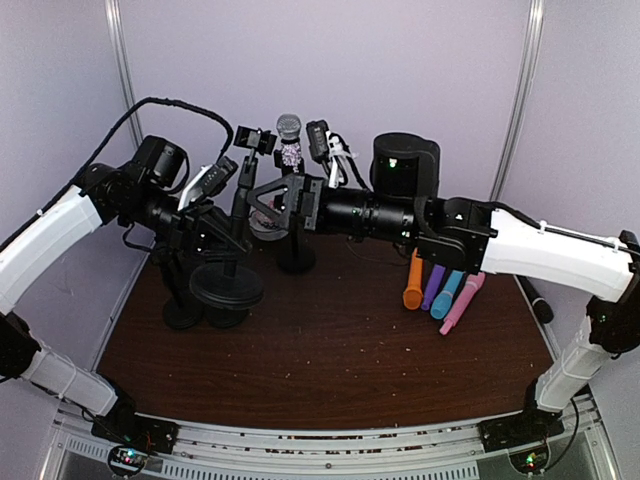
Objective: Remove the microphone from the stand
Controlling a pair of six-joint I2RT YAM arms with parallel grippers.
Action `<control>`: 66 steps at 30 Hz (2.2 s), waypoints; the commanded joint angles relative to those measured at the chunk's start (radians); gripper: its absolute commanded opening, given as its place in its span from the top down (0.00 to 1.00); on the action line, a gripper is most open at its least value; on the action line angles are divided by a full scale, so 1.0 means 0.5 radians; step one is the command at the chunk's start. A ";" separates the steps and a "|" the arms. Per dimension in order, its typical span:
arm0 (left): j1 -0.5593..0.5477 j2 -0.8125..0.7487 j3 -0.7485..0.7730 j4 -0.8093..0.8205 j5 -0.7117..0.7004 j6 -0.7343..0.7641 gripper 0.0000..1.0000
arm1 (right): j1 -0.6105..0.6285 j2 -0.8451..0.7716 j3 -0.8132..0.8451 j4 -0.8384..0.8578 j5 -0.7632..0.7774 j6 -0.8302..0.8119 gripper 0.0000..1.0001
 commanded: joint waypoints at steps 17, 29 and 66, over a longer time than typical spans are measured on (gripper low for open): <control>-0.002 -0.030 -0.015 0.110 -0.137 0.076 0.98 | 0.144 0.253 0.232 0.126 0.213 -0.098 0.90; 0.325 -0.184 -0.076 -0.012 -0.589 0.120 0.02 | 0.095 0.361 -0.030 0.065 0.843 -0.684 1.00; 0.544 -0.330 -0.019 -0.172 -0.667 0.242 0.02 | -0.047 1.416 0.365 0.419 1.400 -0.874 0.40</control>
